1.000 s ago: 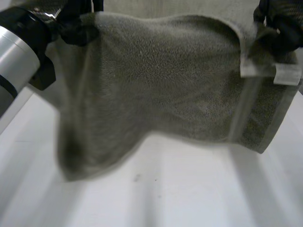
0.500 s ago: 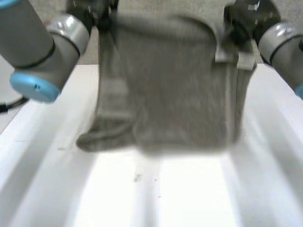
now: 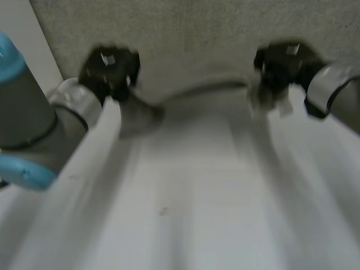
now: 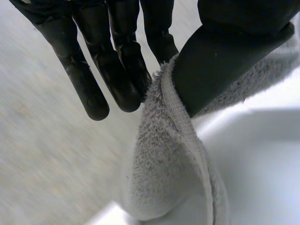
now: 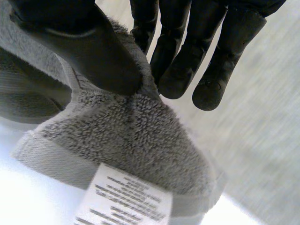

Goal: Fold the towel.

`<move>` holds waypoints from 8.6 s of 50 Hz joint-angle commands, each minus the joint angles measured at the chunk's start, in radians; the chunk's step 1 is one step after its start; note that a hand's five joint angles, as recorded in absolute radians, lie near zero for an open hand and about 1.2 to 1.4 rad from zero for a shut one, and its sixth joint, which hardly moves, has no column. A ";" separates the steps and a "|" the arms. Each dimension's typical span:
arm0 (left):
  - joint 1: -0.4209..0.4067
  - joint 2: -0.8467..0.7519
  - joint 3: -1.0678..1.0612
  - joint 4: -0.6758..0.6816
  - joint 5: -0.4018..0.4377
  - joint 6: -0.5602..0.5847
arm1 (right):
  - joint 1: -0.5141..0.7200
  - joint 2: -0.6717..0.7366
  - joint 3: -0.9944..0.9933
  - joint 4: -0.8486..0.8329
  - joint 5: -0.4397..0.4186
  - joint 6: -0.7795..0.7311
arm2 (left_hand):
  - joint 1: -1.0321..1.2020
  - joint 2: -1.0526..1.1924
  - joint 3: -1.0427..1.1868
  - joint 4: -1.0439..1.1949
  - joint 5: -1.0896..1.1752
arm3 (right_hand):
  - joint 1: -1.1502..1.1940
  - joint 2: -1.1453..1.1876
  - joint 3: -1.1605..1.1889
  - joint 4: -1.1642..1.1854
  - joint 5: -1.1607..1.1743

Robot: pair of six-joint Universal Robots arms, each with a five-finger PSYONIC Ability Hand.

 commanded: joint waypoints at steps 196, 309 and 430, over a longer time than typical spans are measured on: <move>0.016 -0.046 -0.213 0.250 -0.285 -0.084 | -0.149 -0.403 0.424 -0.245 0.126 0.018 | -0.454 -0.477 -0.475 -0.477 -0.463 | 0.053 0.077 0.059 0.057 0.046; 0.205 -0.180 0.481 0.023 0.001 -0.193 | -0.019 0.193 -0.474 -0.109 0.157 -0.149 | 0.200 0.178 0.179 0.177 0.192 | 0.053 0.077 0.059 0.057 0.046; 0.392 0.587 -0.743 -0.347 0.177 0.268 | -0.447 -0.412 0.747 0.335 -0.055 -0.746 | 0.200 0.178 0.179 0.177 0.192 | 0.053 0.077 0.059 0.057 0.046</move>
